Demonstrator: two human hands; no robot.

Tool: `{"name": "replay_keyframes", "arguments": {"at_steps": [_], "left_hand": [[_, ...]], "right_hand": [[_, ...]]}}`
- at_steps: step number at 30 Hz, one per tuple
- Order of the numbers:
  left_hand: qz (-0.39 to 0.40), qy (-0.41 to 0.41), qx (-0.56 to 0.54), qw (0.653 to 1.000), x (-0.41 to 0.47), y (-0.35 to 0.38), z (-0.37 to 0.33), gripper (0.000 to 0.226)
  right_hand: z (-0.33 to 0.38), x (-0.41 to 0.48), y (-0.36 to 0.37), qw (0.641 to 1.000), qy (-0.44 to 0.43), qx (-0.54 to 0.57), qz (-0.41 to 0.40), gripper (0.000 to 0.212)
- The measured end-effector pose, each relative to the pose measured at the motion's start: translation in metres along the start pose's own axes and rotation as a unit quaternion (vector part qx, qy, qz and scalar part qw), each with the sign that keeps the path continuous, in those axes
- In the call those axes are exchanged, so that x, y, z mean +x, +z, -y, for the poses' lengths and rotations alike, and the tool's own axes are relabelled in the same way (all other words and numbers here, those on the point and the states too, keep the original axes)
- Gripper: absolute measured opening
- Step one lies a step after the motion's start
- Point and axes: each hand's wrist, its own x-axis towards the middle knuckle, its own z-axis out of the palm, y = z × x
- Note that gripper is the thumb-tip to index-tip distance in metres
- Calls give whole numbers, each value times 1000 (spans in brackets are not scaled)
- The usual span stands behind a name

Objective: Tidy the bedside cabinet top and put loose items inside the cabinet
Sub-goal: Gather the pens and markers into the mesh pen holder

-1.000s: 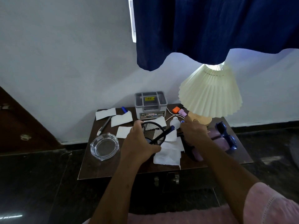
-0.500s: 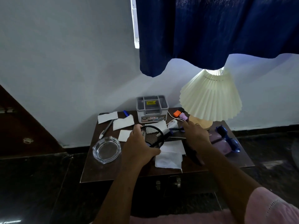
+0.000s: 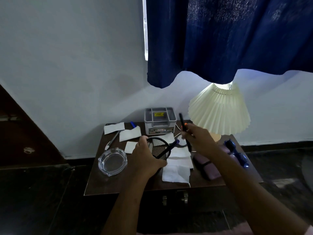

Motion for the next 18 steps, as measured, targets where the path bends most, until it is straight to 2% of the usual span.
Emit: {"name": "replay_keyframes", "arguments": {"at_steps": [2,3,4,6,10,13,16,18], "left_hand": [[4,6,-1,1000,0,-1,0,94],[7,8,-1,1000,0,-1,-1,95],[9,9,-3,1000,0,-1,-1,95],[8,12,-13,1000,0,-3,-2,95],[-1,25,-29,999,-1,-6,-2,90],[-7,30,-31,999,-1,-6,-2,88],[-6,29,-24,999,0,-5,-1,89],[-5,29,-19,999,1,-5,-1,91]], "right_hand": [[20,3,-6,985,-6,129,-114,12],[30,5,-10,970,-1,198,-140,14],[38,6,-13,954,3,265,-140,15],[48,6,-14,931,0,353,-91,12],[48,3,1,952,0,306,-13,7],[47,-1,10,957,11,289,-8,8],[51,-4,12,939,6,343,-10,11],[54,-3,11,934,-16,355,-39,16]]}}
